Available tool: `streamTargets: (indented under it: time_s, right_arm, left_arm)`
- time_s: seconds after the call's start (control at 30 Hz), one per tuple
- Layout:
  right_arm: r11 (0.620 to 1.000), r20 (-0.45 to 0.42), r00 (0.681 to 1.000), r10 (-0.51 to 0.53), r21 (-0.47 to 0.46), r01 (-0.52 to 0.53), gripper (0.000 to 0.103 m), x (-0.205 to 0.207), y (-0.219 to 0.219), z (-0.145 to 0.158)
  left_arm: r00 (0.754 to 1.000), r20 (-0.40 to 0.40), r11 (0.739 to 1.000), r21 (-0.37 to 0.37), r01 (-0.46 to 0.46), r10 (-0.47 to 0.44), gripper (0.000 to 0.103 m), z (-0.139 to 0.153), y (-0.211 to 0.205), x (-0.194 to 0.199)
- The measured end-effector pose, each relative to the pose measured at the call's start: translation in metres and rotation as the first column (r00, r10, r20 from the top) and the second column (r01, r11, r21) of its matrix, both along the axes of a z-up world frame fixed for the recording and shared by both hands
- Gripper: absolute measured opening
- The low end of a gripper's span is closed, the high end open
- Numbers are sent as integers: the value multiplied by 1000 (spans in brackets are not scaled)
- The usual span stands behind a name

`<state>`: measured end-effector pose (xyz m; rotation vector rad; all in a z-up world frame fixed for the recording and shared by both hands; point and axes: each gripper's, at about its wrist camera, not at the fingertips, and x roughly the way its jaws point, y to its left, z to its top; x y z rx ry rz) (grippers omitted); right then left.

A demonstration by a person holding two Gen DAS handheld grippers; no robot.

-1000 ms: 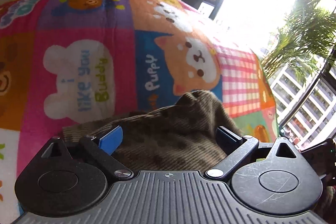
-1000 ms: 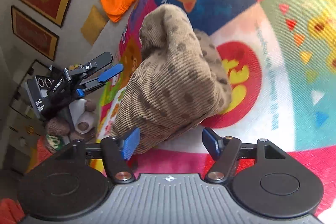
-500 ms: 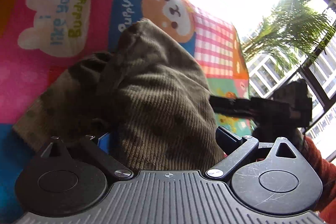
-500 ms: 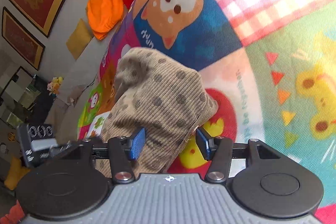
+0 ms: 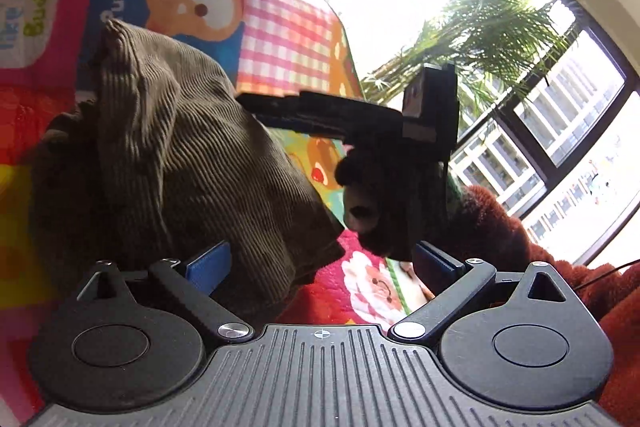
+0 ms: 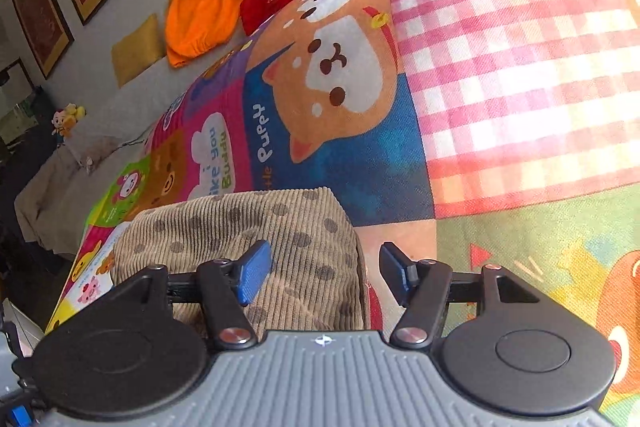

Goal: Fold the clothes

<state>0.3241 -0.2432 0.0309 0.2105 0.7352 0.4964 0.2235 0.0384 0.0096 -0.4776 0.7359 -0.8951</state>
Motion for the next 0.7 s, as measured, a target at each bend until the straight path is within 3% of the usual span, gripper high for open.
streamTargets:
  time_s: [0.1, 0.2, 0.33, 0.4, 0.5, 0.57, 0.6, 0.7]
  right_arm:
    - [1000, -23, 1000, 1, 10, -1, 73, -12, -11, -5]
    - [998, -60, 998, 0, 58, 3, 74, -31, -25, -11]
    - [998, -66, 997, 28, 59, -24, 77, -49, -26, -18]
    - [998, -74, 997, 31, 56, -27, 77, -52, -22, -24]
    - [998, -72, 997, 21, 60, -17, 78, -51, -22, -25]
    - [998, -66, 998, 16, 56, -12, 79, -50, -23, -25]
    - [998, -63, 998, 13, 55, -9, 79, -49, -23, -25]
    - [999, -53, 999, 13, 50, -10, 79, -48, -20, -23]
  left_arm:
    - [993, 25, 993, -5, -114, 114, 102, 8, 18, 2]
    - [967, 42, 968, 11, -252, 251, 103, 12, 33, 16]
    - [949, -45, 950, 24, -312, 313, 103, -5, 28, 52]
    - [950, -66, 953, 20, -303, 304, 100, -11, 16, 64]
    - [962, -20, 962, 31, -271, 272, 49, -5, -7, 70]
    - [964, 34, 962, 68, -265, 263, 30, 6, -16, 69]
    - [964, 55, 960, 88, -265, 260, 12, 11, -19, 68]
    - [960, 103, 955, 115, -272, 261, 10, 26, -18, 61]
